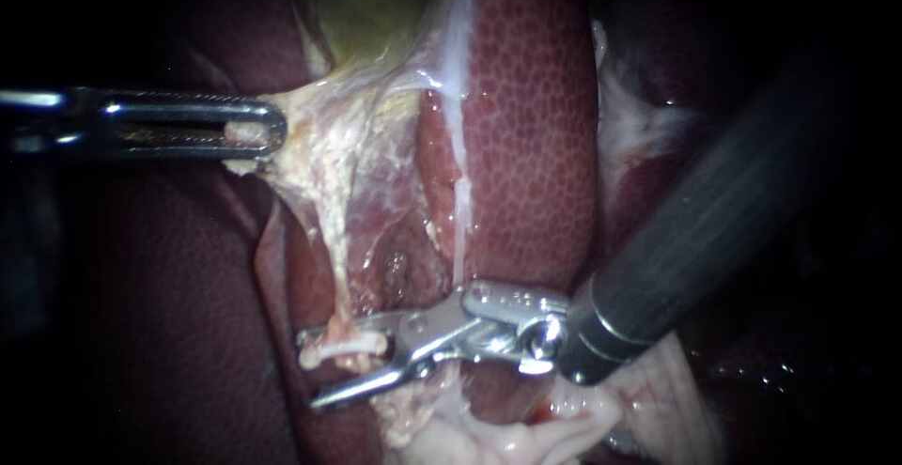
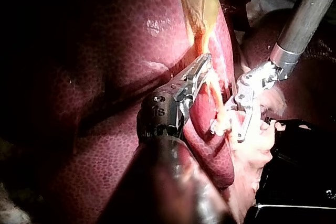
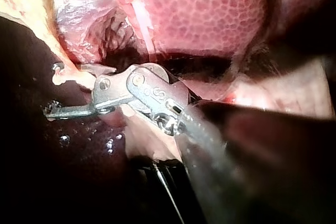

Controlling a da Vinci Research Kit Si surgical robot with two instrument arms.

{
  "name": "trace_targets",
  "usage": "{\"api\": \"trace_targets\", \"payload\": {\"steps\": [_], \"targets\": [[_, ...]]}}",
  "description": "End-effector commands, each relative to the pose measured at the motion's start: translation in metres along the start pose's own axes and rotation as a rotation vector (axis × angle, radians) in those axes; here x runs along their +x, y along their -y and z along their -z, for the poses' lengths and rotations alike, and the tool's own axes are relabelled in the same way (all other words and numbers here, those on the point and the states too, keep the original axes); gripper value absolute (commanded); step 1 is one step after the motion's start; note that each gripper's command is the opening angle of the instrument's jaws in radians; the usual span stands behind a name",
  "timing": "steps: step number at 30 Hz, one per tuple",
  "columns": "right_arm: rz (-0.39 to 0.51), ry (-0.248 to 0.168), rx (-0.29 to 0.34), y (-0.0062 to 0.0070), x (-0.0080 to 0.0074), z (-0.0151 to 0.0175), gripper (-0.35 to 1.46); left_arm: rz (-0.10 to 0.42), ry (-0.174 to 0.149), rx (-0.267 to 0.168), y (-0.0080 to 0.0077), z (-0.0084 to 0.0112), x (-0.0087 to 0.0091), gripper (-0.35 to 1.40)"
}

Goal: Going back first clip left tube

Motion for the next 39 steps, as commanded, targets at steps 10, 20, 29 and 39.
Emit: {"api": "trace_targets", "payload": {"steps": [10,20,29,39], "targets": [[0.048,-0.006,-0.024,-0.0017,0.0009,0.0023,0.60,0.000,0.000,0.000,0.0001,0.0001,0.0000,-0.35],[0.069,-0.010,-0.028,-0.0014,0.0025,0.0053,0.60,-0.001,0.000,0.000,0.0001,0.0003,0.0000,-0.35],[0.110,0.006,-0.054,0.0002,0.0058,0.0128,0.60,-0.001,0.000,0.001,0.0001,0.0004,0.0000,-0.35],[0.144,0.062,-0.118,0.0032,0.0098,0.0218,0.60,-0.001,0.000,0.001,0.0000,0.0002,0.0001,-0.35]]}}
